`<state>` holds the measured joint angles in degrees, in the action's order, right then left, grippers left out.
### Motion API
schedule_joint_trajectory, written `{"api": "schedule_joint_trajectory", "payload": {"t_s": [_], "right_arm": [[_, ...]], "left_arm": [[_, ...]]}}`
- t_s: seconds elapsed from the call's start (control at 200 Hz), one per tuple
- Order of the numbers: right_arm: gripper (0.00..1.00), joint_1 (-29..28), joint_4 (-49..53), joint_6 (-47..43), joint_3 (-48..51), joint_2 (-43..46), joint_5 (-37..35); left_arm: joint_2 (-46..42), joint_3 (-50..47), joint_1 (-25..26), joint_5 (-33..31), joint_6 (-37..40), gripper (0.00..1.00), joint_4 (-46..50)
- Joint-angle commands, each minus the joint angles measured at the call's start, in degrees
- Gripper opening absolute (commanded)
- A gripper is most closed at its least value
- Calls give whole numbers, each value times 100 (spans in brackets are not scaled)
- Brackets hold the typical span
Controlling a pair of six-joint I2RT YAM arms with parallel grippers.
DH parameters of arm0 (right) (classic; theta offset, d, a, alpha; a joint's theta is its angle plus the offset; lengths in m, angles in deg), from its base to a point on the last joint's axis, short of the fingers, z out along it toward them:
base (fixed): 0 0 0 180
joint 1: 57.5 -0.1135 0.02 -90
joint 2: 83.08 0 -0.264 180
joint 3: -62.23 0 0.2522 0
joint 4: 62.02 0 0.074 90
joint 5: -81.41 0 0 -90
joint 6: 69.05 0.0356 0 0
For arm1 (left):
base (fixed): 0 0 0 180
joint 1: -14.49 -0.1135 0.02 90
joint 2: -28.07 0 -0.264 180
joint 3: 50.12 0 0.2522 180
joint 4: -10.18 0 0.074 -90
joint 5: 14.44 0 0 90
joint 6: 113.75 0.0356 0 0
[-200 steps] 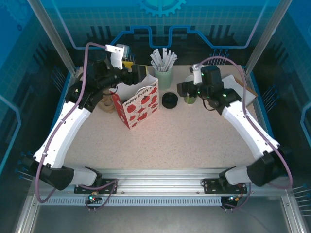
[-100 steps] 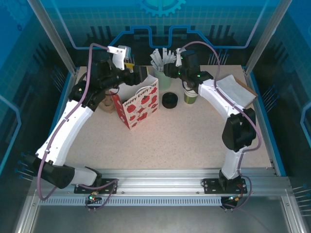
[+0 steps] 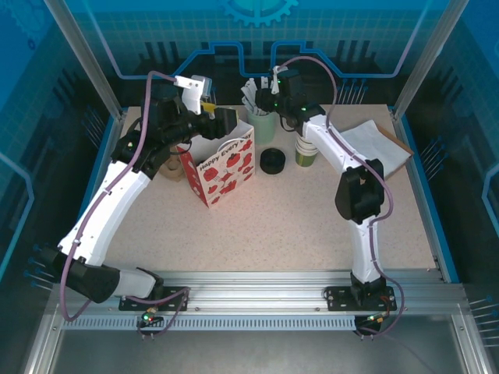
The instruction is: Pack the takeout coffee
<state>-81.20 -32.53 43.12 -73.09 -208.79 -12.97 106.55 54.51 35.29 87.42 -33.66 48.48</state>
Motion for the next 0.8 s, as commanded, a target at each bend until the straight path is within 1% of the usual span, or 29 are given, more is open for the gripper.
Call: {"api": "schedule_joint_trajectory", "payload": {"t_s": [0.0, 0.16, 0.515, 0.675, 0.795], "right_arm": [[38, -9, 370, -138, -593, -364, -124], [34, 17, 547, -182, -1032, -670, -106], [17, 32, 1046, -240, -2064, -1361, -110], [6, 50, 1109, -231, -2197, -1355, -82], [2, 75, 1117, -266, -2232, -1199, -89]], "left_arm": [[-160, -83, -14, 93, 226, 79, -147], [-149, -97, -12, 113, 252, 79, -168], [-166, -130, -15, 124, 317, 79, -144], [-183, -146, -14, 126, 331, 79, -143], [-183, -148, -16, 151, 336, 79, -154]]}}
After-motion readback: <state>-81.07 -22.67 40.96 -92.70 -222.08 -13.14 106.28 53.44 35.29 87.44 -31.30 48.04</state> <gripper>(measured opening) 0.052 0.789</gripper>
